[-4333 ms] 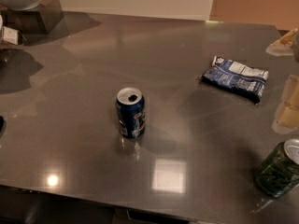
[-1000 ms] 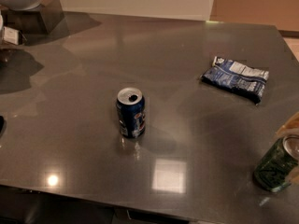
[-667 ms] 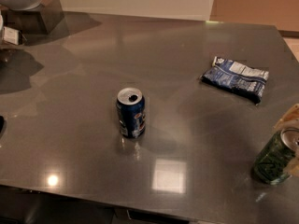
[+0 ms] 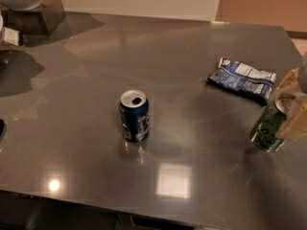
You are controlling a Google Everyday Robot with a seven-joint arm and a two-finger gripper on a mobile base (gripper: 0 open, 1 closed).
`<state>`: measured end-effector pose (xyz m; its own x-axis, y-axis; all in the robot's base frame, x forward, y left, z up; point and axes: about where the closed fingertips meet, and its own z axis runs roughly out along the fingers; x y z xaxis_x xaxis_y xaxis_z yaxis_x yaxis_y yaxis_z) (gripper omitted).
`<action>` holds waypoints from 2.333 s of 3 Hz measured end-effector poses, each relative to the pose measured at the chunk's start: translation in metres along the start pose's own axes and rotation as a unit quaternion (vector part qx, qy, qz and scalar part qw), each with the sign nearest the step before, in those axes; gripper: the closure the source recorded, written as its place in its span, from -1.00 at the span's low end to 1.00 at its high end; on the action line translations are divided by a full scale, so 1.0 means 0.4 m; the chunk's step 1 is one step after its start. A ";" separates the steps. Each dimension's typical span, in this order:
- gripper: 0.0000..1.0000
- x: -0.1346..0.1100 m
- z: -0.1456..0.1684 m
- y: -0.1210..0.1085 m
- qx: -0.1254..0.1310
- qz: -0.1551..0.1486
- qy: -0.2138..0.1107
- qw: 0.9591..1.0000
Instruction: Move green can near blue chip bag
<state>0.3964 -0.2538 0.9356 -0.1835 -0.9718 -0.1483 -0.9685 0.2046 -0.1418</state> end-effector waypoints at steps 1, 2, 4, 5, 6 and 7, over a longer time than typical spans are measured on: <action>1.00 -0.011 0.004 -0.090 0.012 0.023 -0.009 1.000; 1.00 -0.022 0.038 -0.173 0.006 0.045 -0.024 0.999; 0.20 -0.054 0.125 -0.279 -0.017 0.065 -0.041 0.997; -0.26 -0.060 0.155 -0.314 -0.022 0.065 -0.038 0.997; -0.73 -0.064 0.158 -0.320 -0.019 0.065 -0.040 0.997; -1.00 -0.068 0.162 -0.325 -0.016 0.065 -0.042 0.997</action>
Offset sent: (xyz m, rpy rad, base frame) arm 0.1095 -0.0071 -0.0151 0.1065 0.0305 -0.1305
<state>0.5383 -0.2464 0.8945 -0.2940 -0.9240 -0.2447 -0.9428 0.3223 -0.0845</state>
